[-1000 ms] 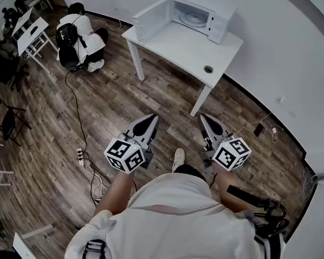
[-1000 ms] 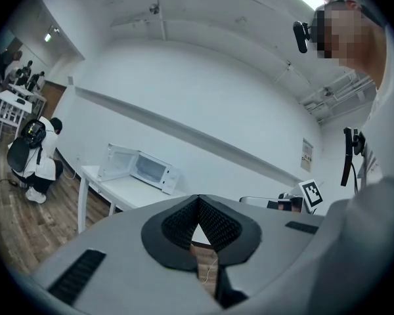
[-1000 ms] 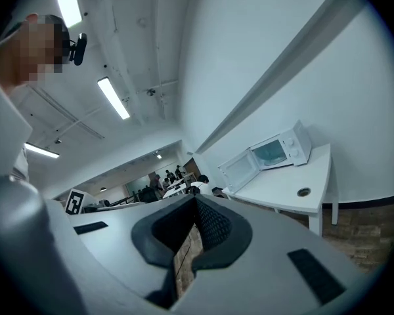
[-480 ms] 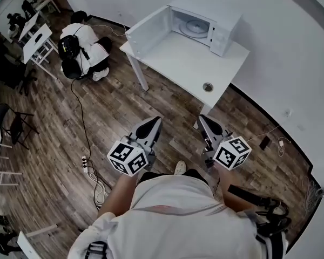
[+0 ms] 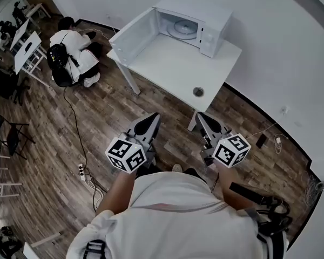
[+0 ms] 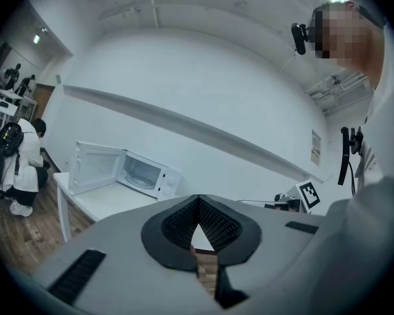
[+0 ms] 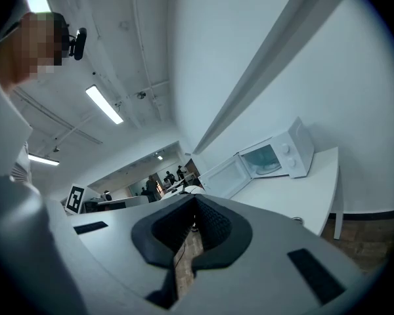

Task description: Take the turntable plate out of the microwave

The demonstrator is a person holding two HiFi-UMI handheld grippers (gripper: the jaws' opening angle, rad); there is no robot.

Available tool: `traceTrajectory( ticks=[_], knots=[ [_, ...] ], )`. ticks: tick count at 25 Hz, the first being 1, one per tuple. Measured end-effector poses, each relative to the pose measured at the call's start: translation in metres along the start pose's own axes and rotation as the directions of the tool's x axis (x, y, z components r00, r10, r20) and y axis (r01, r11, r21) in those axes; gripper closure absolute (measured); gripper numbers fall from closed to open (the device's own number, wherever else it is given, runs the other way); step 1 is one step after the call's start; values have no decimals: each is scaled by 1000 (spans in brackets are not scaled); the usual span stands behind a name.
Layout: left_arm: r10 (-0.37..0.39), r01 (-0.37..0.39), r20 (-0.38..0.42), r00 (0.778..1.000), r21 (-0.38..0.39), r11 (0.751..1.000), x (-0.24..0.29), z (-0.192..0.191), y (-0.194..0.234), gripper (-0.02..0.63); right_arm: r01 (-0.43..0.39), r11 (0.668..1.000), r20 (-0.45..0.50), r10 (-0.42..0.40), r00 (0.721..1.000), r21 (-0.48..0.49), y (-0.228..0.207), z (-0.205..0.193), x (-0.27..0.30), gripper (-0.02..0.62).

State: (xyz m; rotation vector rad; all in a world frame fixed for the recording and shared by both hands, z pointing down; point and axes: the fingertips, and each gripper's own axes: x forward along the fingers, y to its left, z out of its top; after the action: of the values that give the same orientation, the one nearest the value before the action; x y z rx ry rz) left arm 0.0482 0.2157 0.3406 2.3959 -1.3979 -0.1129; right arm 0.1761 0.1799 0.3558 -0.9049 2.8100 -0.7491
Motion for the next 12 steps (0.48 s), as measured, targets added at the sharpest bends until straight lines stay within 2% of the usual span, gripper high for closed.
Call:
traceTrajectory(
  ticks=[6,12],
  knots=[
    [-64,64,-8,998,-16,998,34,2,15,595,61,998,2,-61,998,-8,-25,8,13,594],
    [-92,92,8,996,-37,995,56,20,60,595,103,994,8,-103,995,-33,-40,21,55,594]
  ],
)
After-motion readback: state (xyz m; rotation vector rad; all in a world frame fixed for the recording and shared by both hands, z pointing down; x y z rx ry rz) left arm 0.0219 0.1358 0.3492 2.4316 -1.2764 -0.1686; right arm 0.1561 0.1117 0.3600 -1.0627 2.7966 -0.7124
